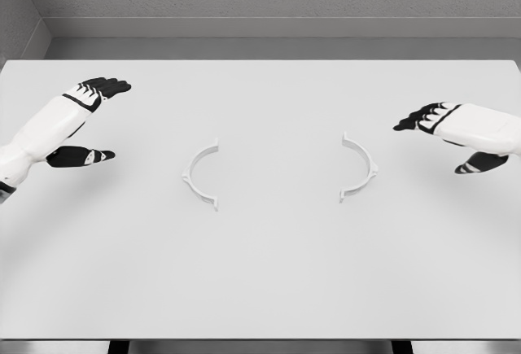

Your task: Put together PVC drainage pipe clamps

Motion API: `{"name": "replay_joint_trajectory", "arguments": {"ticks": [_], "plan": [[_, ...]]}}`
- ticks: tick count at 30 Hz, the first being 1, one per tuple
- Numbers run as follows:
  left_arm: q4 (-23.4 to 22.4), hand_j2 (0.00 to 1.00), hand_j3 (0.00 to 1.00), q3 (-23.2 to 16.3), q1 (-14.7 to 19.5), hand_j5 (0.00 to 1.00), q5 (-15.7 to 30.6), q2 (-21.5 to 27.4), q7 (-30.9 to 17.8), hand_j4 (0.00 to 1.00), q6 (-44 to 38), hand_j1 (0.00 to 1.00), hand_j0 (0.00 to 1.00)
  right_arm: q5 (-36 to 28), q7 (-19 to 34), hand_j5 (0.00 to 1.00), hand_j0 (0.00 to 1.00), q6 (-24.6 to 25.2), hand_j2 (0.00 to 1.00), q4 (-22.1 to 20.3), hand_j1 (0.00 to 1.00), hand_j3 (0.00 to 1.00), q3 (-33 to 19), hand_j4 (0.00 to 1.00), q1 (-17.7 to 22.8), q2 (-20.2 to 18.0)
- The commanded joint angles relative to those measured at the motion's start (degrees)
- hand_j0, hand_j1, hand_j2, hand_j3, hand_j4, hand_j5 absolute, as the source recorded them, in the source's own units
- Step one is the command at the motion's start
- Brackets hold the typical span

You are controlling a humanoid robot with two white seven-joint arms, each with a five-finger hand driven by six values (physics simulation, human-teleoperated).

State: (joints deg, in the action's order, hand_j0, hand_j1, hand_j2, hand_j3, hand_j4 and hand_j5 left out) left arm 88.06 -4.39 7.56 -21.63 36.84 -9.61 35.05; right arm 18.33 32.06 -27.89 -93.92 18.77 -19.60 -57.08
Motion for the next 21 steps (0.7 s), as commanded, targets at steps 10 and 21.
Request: {"name": "replay_joint_trajectory", "arguments": {"ticks": [10,21], "plan": [[0.0,1.00,1.00,-1.1,3.4,1.00,-15.5,-11.3,0.0,1.00,0.0,1.00,1.00,-0.3,-0.7,1.00,1.00,0.6,1.00,-1.0,1.00,1.00,0.4,1.00,-0.4,1.0],[-0.4,1.00,1.00,-7.9,6.7,1.00,-22.8,-14.5,-2.9,1.00,-7.9,1.00,1.00,0.4,-1.0,1.00,1.00,0.4,1.00,2.3,1.00,1.00,0.2,1.00,-0.7,11.0]]}}
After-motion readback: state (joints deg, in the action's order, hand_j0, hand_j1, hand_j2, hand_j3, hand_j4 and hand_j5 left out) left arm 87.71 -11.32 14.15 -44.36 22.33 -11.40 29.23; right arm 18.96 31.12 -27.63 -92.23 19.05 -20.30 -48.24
